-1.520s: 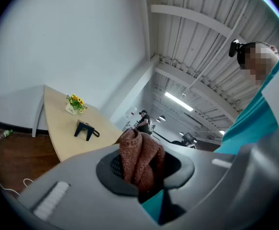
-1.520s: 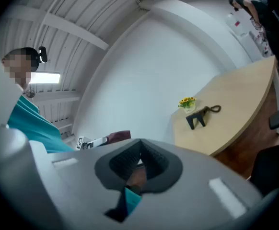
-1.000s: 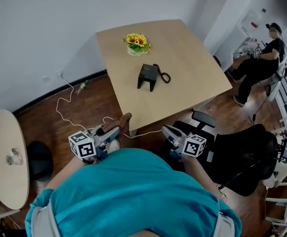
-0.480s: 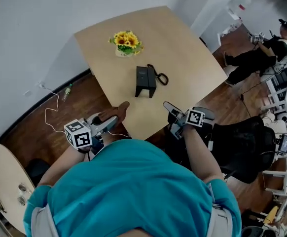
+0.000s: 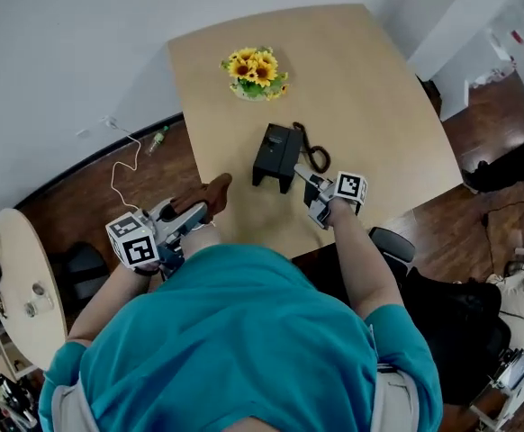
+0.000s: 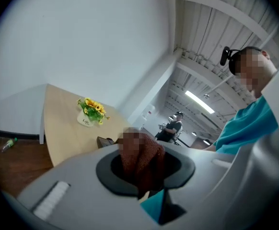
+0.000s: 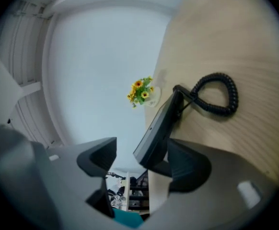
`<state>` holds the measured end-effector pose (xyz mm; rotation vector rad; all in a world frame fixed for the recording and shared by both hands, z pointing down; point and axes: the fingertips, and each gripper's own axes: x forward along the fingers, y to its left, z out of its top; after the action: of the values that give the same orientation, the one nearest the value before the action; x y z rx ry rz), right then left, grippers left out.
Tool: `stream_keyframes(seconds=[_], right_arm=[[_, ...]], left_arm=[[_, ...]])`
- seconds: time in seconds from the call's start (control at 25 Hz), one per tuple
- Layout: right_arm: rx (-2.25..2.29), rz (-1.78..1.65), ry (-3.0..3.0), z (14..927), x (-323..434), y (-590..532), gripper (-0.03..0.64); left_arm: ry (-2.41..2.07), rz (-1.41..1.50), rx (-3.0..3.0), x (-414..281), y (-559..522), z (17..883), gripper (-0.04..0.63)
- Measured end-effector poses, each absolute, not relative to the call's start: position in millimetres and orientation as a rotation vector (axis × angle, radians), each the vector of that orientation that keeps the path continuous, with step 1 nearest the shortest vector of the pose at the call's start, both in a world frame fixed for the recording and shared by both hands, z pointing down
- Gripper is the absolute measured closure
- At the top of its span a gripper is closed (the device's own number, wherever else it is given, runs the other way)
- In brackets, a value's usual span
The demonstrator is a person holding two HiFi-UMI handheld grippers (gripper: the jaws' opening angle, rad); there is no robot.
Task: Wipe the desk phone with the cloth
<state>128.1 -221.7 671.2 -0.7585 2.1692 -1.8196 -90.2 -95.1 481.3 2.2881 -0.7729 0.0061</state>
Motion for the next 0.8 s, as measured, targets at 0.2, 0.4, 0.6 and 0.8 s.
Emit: stream_keyframes(seconds=[0.2,0.4,0.6,0.8], right_arm=[[-0.661,-1.898,2.126,695,121,-250,0.293],[-0.615,-1.885,2.046,705,114,-259,0.374],[-0.603,-1.918,1.941,714,107,-250,0.316],[-0.489,-1.913,1.959,703,93,-250,0.364]], left_arm=[[-0.832,0.042,2.216,-88,-101,492,0.506],[-0.771,0.072,2.192,-105,-120,512,0.508],[-0.677,0.102,2.193,-110,-138,524,0.508],[-0.656,0.116,2.179,-107,-137,531,0.508]])
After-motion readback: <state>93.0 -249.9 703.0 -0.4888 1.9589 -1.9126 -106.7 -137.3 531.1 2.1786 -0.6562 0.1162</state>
